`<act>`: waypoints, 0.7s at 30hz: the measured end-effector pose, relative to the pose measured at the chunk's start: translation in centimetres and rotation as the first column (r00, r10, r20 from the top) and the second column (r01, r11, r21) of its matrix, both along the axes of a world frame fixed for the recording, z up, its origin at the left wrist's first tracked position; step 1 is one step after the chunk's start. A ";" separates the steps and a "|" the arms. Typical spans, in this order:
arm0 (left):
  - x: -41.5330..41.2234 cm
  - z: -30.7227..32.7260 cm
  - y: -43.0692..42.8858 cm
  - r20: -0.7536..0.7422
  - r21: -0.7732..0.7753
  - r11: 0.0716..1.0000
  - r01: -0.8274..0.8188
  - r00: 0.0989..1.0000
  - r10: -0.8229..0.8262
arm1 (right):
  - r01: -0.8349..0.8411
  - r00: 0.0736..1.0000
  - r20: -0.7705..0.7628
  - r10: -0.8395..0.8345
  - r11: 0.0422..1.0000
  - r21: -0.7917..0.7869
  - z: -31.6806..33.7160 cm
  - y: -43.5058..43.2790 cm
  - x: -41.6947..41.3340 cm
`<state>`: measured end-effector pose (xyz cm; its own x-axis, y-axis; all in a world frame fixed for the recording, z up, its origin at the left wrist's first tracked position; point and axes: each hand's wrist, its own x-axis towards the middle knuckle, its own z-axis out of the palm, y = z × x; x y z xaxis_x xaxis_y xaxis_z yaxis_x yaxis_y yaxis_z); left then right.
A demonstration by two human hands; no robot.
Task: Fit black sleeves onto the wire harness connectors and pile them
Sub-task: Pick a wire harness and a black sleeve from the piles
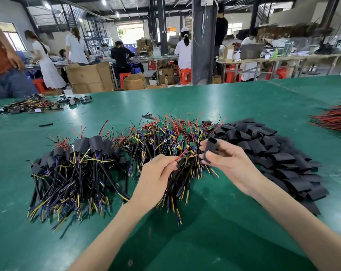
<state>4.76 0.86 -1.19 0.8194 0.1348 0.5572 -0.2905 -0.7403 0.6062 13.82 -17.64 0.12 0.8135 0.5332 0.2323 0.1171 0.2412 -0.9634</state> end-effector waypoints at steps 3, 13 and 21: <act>0.0 -0.1 0.3 0.070 0.017 1.000 -0.003 0.998 0.001 | 0.423 0.831 0.505 -0.235 0.855 -0.299 -0.2 -0.4 0.7; 0.1 -0.8 0.0 0.103 0.001 1.000 -0.005 0.995 0.005 | 0.261 0.889 0.456 -0.035 0.858 -0.443 0.0 0.2 -0.5; -0.2 -0.4 -0.2 0.075 -0.176 0.984 0.040 0.997 -0.027 | -0.371 0.821 -0.454 0.346 0.928 0.036 0.0 0.3 -1.0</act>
<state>4.56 0.62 -1.54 0.7838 0.2099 0.5845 -0.3607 -0.6123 0.7035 12.85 -17.30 0.12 0.5706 0.8086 -0.1435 -0.4116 0.1303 -0.9020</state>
